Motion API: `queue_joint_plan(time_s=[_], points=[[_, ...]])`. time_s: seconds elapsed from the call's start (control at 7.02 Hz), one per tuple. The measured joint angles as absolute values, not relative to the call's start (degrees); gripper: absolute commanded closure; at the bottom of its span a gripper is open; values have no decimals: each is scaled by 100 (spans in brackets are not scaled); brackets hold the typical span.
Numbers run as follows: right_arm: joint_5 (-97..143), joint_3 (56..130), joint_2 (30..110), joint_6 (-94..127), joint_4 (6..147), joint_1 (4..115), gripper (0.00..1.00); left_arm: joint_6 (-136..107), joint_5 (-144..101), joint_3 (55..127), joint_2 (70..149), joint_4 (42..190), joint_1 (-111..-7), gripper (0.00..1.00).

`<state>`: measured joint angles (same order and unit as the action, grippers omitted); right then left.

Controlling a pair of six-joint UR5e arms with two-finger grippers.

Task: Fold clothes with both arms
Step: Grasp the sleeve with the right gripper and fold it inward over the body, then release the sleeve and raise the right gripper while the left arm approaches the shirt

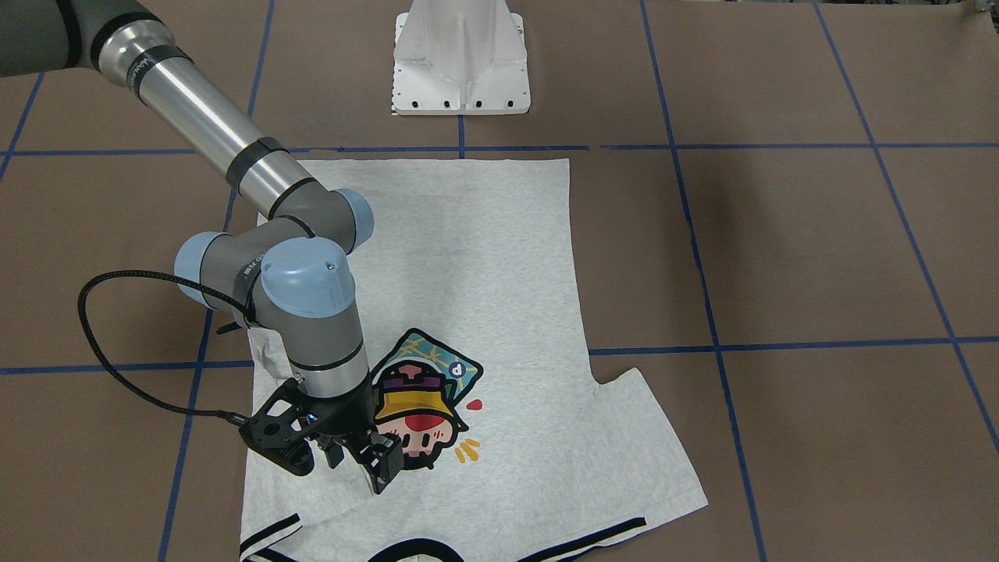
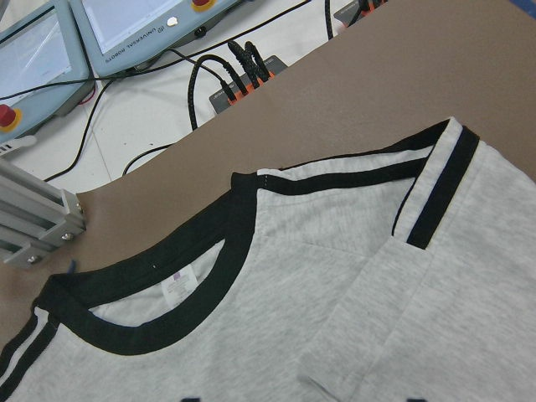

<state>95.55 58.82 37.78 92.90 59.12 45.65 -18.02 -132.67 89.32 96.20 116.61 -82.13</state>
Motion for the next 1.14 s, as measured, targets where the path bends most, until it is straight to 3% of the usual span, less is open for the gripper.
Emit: queue_joint_plan(time_s=[0.71,1.14], points=[[11227,8332,5607,8454,6415,5242,0,-3587,-13274,7266,11323,12019,-7046,1],[11548,8903,6350,8083,6369,5441,0,-5550,-12664,6473,12139,13195,-6180,6]])
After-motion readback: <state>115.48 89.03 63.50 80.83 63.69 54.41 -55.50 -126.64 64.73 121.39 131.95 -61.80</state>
